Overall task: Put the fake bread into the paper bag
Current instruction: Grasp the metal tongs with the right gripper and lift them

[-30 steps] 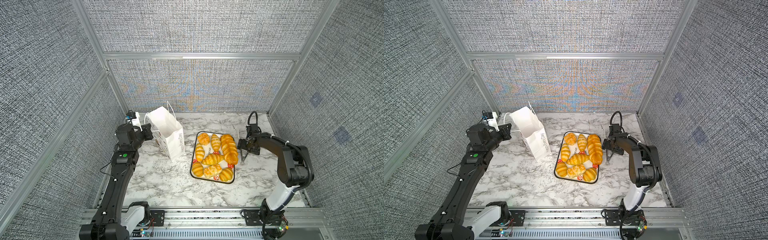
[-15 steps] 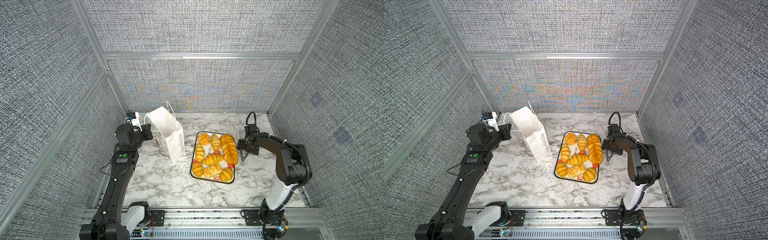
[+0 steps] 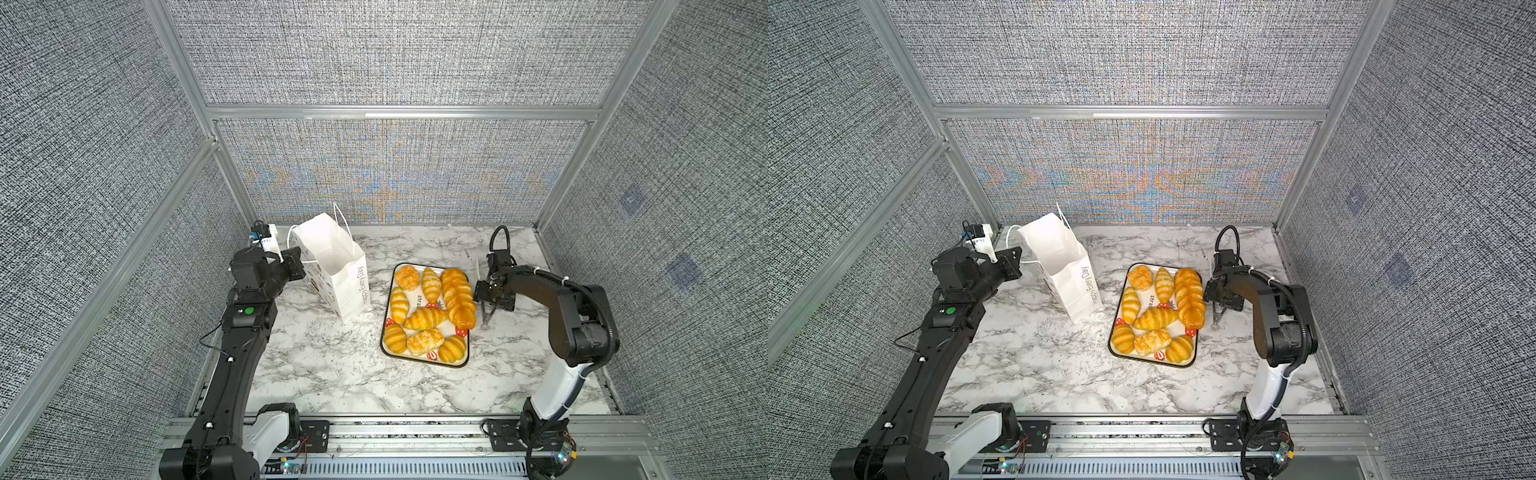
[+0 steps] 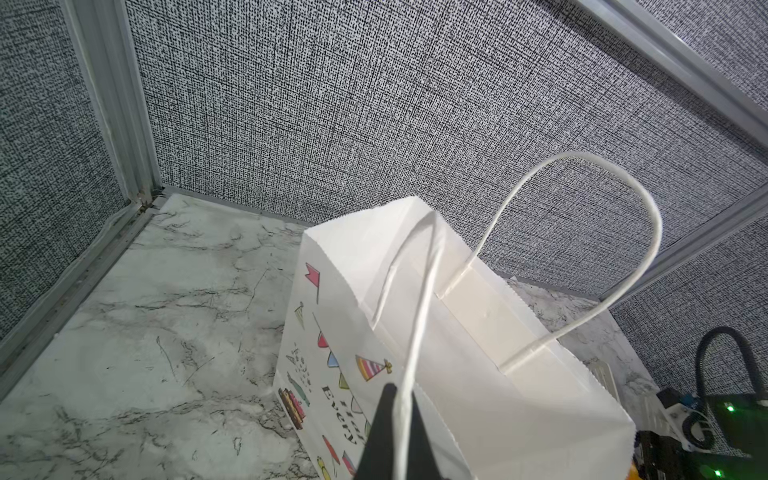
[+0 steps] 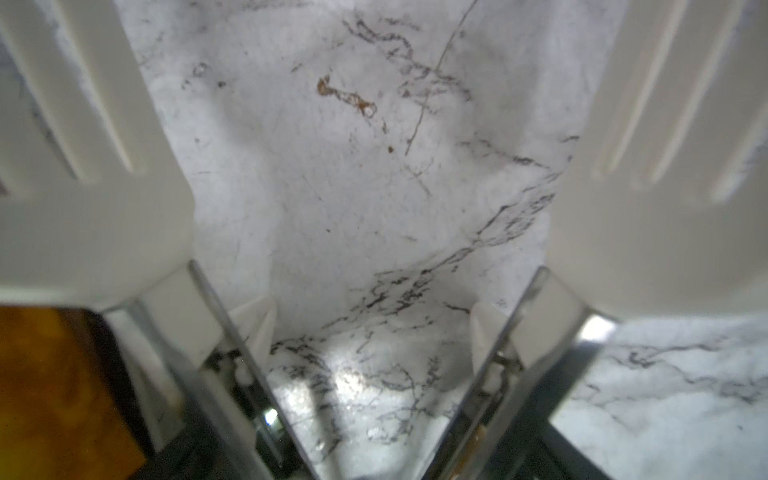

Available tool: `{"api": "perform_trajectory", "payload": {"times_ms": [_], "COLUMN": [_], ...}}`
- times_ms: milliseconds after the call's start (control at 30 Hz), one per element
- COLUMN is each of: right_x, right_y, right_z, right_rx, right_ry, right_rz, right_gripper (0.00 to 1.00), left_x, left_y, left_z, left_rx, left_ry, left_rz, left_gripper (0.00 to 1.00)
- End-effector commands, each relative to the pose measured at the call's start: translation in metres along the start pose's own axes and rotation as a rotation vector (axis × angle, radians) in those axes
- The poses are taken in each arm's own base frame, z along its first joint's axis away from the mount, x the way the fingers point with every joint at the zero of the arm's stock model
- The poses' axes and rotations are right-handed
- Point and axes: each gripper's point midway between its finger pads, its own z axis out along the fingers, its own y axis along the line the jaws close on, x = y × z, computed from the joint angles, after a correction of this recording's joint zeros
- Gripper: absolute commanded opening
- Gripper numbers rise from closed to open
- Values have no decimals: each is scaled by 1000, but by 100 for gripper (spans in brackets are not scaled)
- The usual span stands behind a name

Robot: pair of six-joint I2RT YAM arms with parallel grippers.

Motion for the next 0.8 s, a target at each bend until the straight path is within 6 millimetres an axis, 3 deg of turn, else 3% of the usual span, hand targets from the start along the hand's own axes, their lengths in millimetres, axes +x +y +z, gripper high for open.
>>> {"api": "perform_trajectory", "payload": {"times_ms": [0, 300, 767], "right_x": [1, 3, 0], "right_y": [-2, -3, -3], "right_z": [2, 4, -1], "right_rx": [14, 17, 18], "right_ry": [4, 10, -5], "right_rz": [13, 17, 21], "right_gripper": [82, 82, 73], "left_x": [-3, -2, -2], "left_y": [-3, -2, -3], "left_z": [1, 1, 3], "left_rx": [20, 21, 31], "left_ry": [-14, -11, -8], "left_rz": [10, 7, 1], "left_gripper": [0, 0, 0]}}
